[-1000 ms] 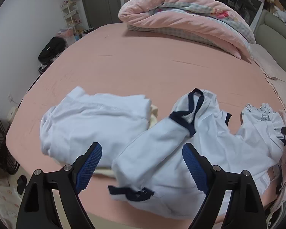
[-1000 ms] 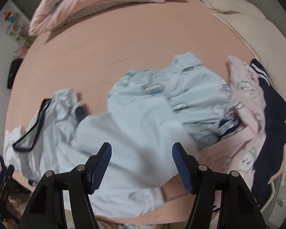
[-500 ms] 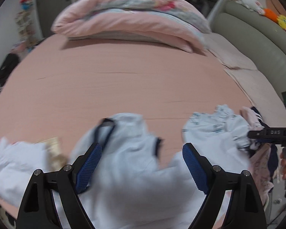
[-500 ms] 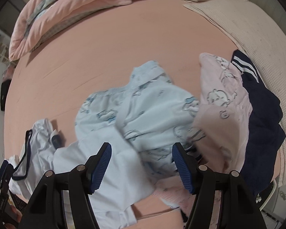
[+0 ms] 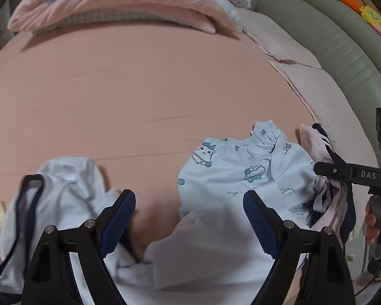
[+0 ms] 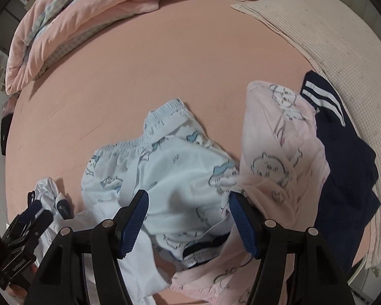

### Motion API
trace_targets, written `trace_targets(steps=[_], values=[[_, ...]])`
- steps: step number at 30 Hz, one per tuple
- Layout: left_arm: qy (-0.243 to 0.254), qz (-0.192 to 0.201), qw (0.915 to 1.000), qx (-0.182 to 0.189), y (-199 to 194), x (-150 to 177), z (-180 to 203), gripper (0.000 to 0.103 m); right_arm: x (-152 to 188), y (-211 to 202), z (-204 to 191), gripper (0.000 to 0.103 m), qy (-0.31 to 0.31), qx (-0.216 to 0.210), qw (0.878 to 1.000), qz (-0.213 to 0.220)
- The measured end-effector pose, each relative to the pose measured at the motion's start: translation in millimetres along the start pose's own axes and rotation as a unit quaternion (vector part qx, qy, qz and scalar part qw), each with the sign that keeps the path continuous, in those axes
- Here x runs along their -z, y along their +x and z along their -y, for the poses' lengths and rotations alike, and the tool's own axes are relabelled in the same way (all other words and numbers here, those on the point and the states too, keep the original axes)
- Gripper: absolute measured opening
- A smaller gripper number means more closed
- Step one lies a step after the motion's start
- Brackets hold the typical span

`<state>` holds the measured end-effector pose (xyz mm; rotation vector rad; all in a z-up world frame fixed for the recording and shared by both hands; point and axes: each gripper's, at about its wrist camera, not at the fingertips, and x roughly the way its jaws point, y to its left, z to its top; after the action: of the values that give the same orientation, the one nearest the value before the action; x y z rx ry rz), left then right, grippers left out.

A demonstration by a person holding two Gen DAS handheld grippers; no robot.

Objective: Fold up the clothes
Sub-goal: 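Open both tools and move them toward the light-blue pajama pants, then grasp the light-blue pajama pants waistband with both tools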

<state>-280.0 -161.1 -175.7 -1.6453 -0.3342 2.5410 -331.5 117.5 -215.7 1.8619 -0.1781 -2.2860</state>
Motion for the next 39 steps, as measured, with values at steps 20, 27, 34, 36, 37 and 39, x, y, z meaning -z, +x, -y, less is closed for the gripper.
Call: trace_targets(steps=[20, 27, 34, 36, 37, 39], values=[[-0.026, -0.070, 0.9955, 0.058, 74.8, -6.4, 7.8, 0.087, -37.2, 41.6, -5.8, 0.066, -0.062, 0.030, 0.997, -0.033], [-0.020, -0.082, 0.9953, 0.047, 86.0, -1.4, 12.4, 0.087, -32.8, 67.5, -18.3, 0.066, -0.080, 0.020, 0.994, -0.073], [0.011, -0.094, 0.9952, 0.025, 89.8, 5.6, 21.8, 0.087, -27.2, 82.2, -31.2, 0.066, -0.102, 0.036, 0.991, -0.079], [0.024, -0.094, 0.9950, 0.022, 89.8, 8.8, 23.5, 0.087, -25.9, 83.6, -33.3, 0.066, -0.107, 0.039, 0.991, -0.076], [0.025, -0.092, 0.9952, 0.020, 89.4, 10.5, 23.8, 0.087, -25.1, 83.7, -35.2, 0.065, -0.109, 0.041, 0.990, -0.073], [0.021, -0.086, 0.9959, 0.020, 87.8, 13.6, 22.8, 0.087, -22.7, 84.0, -38.8, 0.061, -0.115, 0.047, 0.990, -0.067]])
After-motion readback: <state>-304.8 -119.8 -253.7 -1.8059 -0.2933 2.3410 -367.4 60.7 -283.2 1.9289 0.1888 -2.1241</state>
